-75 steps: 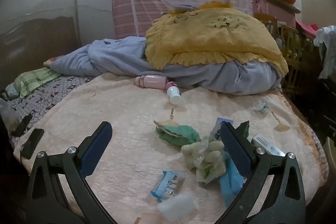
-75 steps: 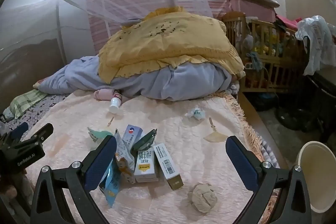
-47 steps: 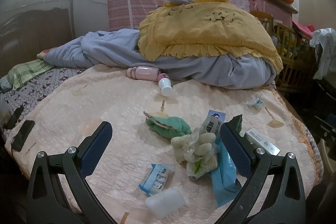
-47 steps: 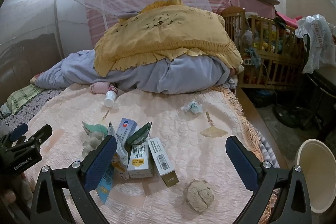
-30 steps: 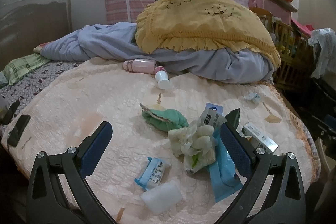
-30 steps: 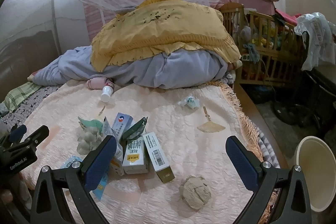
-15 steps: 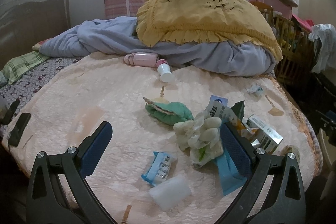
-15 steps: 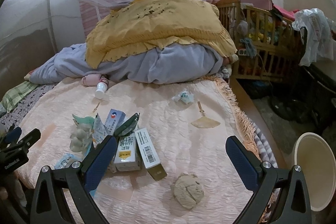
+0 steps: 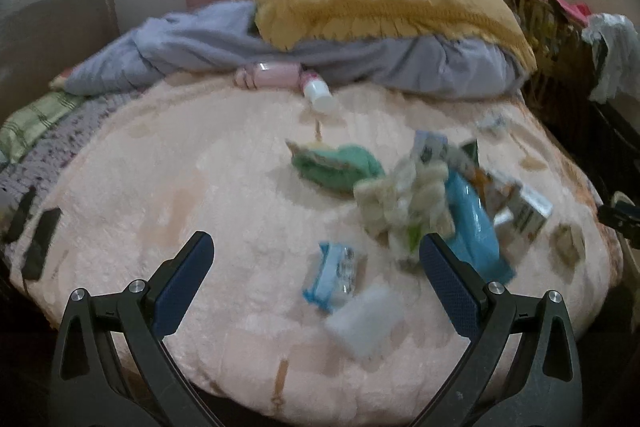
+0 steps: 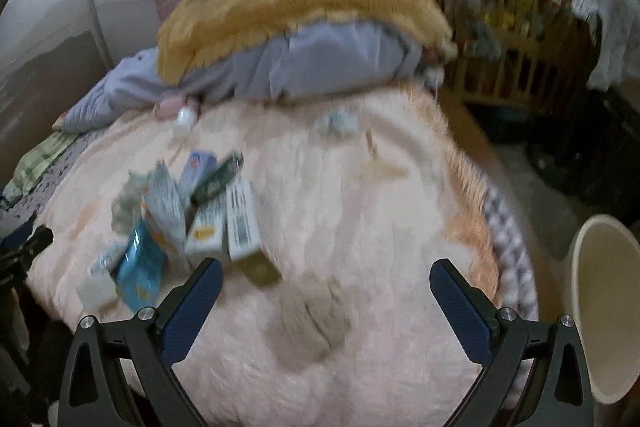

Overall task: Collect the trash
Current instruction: 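Reach both tools toward the trash pile on the bed, then grasp the beige crumpled cloth with right tool while left tool grasps white foam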

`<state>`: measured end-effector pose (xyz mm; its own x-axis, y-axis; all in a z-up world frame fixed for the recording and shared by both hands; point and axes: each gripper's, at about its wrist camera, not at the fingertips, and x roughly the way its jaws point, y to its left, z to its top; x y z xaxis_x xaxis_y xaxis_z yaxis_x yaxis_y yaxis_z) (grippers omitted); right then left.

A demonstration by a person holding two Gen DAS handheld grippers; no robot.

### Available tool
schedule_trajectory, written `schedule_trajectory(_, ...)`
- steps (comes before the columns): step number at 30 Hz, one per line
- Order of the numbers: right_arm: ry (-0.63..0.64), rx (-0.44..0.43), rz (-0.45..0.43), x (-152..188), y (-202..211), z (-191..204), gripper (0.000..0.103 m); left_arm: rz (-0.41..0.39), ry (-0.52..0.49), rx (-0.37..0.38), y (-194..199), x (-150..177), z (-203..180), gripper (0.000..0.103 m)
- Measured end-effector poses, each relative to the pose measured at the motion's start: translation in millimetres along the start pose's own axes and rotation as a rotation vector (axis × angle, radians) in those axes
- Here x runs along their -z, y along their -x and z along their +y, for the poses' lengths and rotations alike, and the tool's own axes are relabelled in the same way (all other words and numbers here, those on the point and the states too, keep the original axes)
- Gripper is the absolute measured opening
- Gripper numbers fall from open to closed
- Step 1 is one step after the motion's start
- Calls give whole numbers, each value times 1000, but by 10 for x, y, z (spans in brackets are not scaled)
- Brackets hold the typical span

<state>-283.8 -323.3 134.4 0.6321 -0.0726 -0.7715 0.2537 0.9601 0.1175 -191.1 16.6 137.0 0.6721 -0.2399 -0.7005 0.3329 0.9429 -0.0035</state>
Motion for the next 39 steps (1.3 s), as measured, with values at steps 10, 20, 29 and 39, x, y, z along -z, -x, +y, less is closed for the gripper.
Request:
schedule_trajectory(10, 0, -71, 91, 284, -428, -8, 84, 204, -10, 124, -358, 299, -34, 92)
schedule_trajectory(20, 44, -79, 131, 301, -664, 71, 46, 327, -115, 110, -680, 395, -219, 40)
schedule_trajectory(29, 14, -103, 38, 232, -406, -47, 30, 287, -105, 234, -356, 223, -333, 23)
schedule_trajectory(39, -71, -31, -68, 177, 146, -568, 30, 188, -182, 449, 49, -296, -1193, 23)
